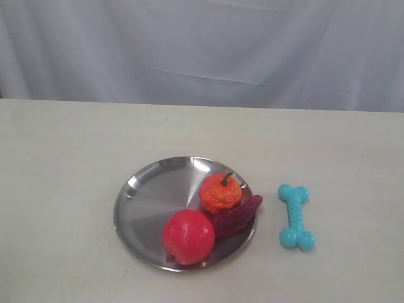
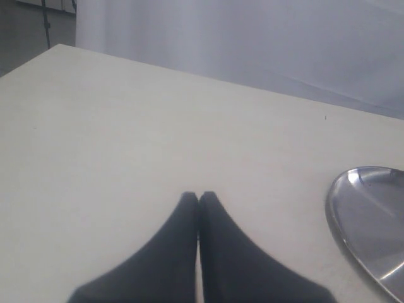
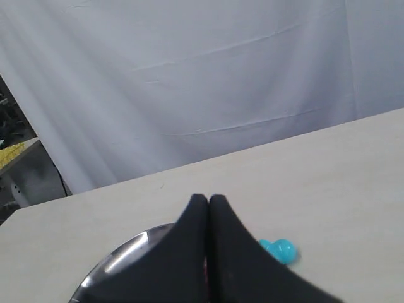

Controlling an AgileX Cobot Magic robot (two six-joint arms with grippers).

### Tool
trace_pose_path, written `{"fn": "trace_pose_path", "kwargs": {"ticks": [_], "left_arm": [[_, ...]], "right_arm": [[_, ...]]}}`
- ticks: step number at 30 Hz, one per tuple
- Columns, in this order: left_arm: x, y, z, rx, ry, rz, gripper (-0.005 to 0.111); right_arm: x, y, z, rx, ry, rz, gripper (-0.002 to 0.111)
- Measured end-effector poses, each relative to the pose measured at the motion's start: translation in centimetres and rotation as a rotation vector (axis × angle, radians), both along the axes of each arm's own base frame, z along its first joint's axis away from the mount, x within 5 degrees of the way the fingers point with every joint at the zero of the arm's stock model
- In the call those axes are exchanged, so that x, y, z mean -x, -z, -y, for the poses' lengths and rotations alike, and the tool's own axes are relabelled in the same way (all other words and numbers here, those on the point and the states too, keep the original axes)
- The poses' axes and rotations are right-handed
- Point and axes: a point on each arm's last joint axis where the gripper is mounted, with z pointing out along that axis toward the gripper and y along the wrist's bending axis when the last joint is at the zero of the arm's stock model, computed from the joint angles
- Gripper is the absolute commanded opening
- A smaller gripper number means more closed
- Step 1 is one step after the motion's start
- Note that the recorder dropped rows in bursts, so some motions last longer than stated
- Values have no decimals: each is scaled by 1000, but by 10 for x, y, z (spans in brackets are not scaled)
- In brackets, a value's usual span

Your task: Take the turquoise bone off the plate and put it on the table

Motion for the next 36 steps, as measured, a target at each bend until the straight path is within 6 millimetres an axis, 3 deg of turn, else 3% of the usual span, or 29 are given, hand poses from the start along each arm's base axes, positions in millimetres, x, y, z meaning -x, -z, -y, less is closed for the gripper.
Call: {"fn": "trace_pose_path", "kwargs": {"ticks": [11, 21, 36], "left_arm": [[0, 0, 0, 0, 0, 0, 0], [0, 0, 0, 0, 0, 0, 0], [0, 0, 0, 0, 0, 0, 0]], "right_arm": [[-4, 58, 0, 54, -17, 9, 0], [2, 63, -3, 292, -52, -15, 0], [3, 76, -5, 308, -90, -152, 0]]}}
